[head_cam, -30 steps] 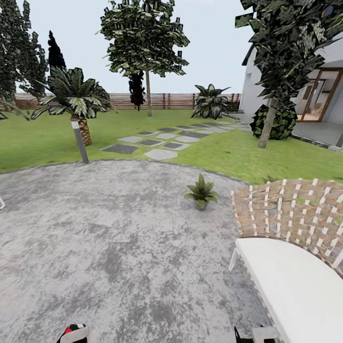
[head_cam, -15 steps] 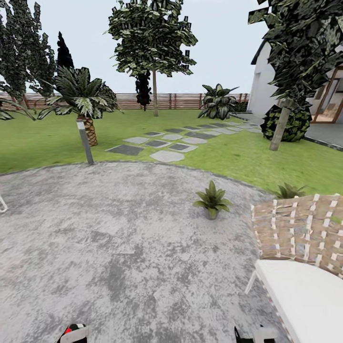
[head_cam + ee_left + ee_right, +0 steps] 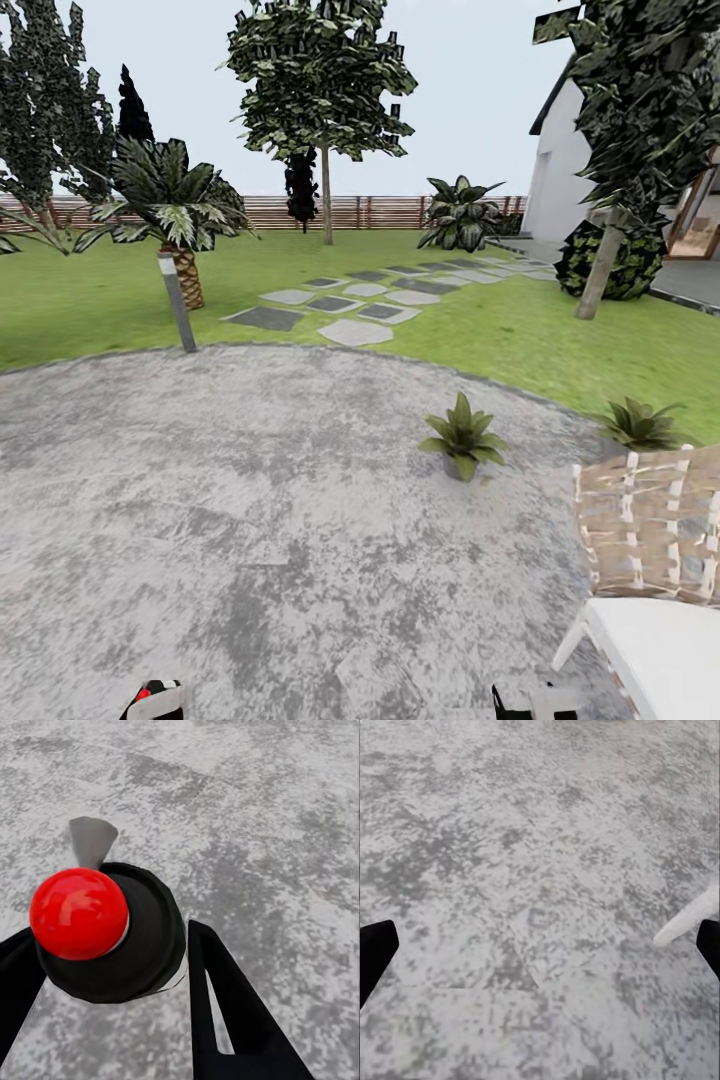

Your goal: Pick up the pesticide atomizer in the garden and spray insectifuge to fully cover both potted plants in the garden.

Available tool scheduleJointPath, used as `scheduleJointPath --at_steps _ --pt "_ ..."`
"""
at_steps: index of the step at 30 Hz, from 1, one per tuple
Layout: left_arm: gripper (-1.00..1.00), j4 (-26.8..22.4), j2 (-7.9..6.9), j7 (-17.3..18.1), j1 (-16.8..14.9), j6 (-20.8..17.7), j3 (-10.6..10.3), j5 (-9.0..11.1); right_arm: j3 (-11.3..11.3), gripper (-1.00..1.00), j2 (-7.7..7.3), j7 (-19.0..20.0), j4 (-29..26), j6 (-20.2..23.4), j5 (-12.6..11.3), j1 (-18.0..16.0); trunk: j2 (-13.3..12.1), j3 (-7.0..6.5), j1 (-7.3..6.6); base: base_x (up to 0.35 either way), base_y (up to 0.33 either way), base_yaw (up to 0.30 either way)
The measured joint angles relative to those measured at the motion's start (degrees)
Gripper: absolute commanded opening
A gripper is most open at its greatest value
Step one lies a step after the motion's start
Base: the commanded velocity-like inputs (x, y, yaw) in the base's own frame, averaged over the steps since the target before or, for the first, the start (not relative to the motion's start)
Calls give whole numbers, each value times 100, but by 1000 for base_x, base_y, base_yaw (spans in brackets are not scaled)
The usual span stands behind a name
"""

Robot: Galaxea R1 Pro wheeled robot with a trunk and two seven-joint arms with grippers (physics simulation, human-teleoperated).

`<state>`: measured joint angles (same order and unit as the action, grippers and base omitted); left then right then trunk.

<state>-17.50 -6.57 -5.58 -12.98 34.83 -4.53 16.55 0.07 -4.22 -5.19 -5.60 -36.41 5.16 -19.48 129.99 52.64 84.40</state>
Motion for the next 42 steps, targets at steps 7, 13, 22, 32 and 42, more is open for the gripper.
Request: scheduleJointPath --at_steps 7,13,22,32,42 --pt "-100 0 1 -1 0 0 0 0 0 100 0 0 1 0 0 0 0 0 0 328 113 0" --pt "-100 0 -2 0 0 0 0 1 0 100 0 0 1 0 0 0 0 0 0 329 104 0" --pt "-100 0 0 1 0 0 0 0 0 100 0 2 1 0 0 0 0 0 0 329 103 0" --pt "-100 0 -1 -2 0 0 0 0 0 100 0 3 1 -2 0 0 0 0 0 330 99 0" --pt "-100 0 -1 -2 0 0 0 -1 0 100 0 2 1 -1 0 0 0 0 0 331 98 0"
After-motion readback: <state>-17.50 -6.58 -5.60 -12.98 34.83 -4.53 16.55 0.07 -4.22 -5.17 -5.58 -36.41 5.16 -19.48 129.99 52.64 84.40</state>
